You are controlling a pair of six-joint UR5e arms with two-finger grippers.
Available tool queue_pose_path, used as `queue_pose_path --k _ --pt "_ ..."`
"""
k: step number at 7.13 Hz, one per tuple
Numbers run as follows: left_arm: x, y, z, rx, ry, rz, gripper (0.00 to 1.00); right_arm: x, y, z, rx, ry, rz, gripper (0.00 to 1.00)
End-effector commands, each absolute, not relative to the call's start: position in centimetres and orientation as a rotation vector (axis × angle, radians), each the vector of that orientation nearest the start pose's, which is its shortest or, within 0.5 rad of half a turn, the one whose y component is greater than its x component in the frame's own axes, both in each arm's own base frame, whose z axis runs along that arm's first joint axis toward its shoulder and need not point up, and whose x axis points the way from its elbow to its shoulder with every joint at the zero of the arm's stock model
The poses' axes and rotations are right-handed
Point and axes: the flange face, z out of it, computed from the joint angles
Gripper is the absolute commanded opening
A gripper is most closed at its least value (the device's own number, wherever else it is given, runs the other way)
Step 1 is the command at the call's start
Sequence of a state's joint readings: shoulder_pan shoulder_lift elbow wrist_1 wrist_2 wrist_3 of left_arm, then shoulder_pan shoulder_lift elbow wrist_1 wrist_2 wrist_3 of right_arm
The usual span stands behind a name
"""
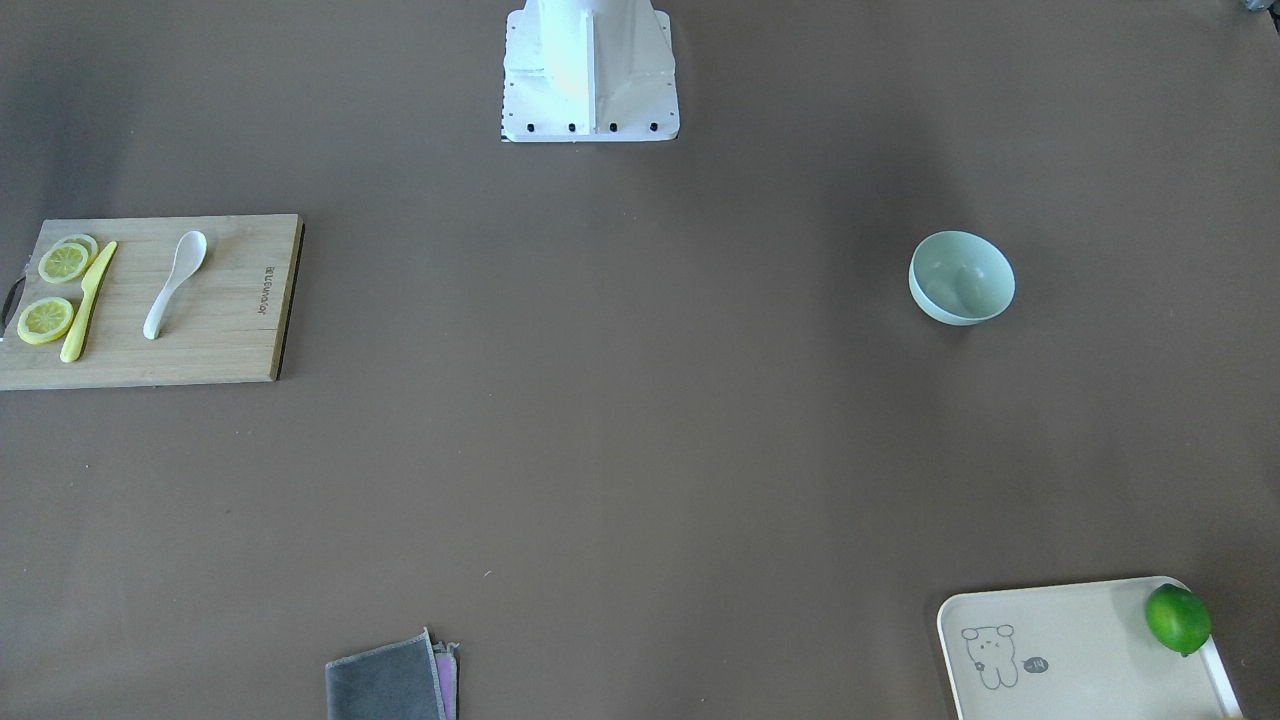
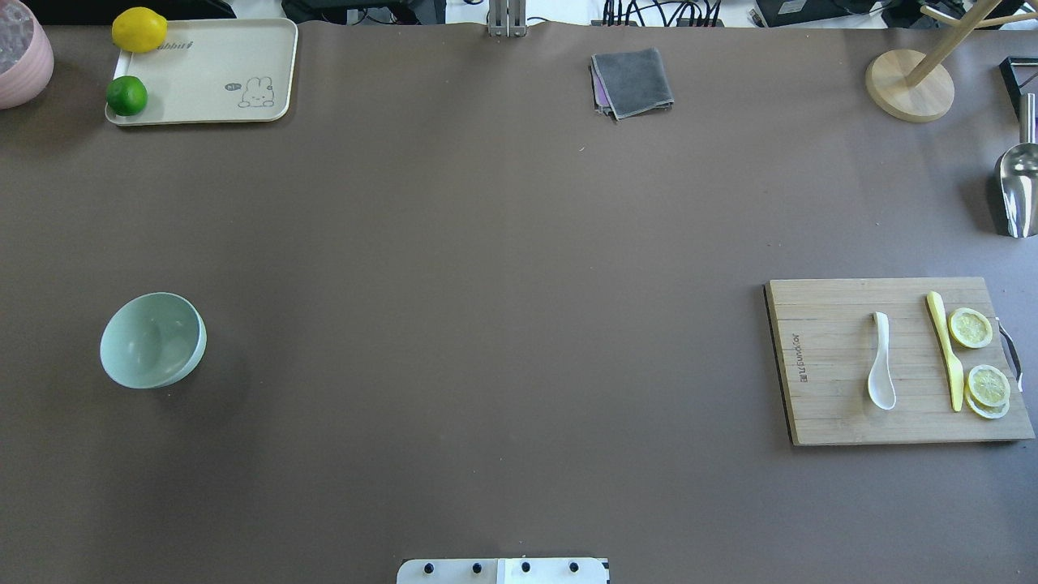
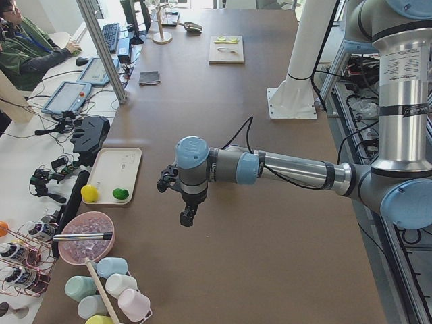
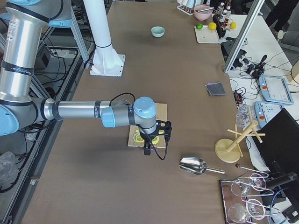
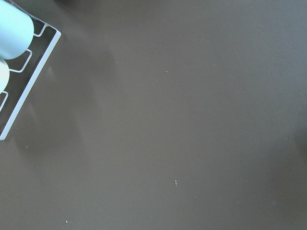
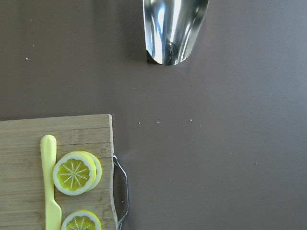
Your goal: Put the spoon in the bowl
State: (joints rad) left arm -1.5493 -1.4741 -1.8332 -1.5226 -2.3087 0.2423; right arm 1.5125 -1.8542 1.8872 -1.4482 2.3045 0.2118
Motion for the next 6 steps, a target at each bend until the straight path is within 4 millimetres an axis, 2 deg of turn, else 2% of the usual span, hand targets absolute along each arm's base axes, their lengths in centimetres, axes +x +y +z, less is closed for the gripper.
queue_pose_path --k 1,3,5,6 --pt "-5.6 -45.5 58.0 0.196 0.721 0.296 0.99 4.4 -38.6 61.5 0.049 -0.747 0.09 1.0" --pt "-5.7 -45.5 56.9 0.222 0.716 0.308 0.99 4.3 -38.9 60.9 0.082 -0.764 0.074 1.0" --pt "-5.8 -46.0 54.3 0.353 0.697 0.348 0.99 4.2 -40.0 57.7 0.367 -0.78 -0.033 1.0" --pt "-5.8 -46.0 53.8 0.431 0.691 0.375 0.99 4.3 -40.2 56.6 0.452 -0.783 -0.065 1.0"
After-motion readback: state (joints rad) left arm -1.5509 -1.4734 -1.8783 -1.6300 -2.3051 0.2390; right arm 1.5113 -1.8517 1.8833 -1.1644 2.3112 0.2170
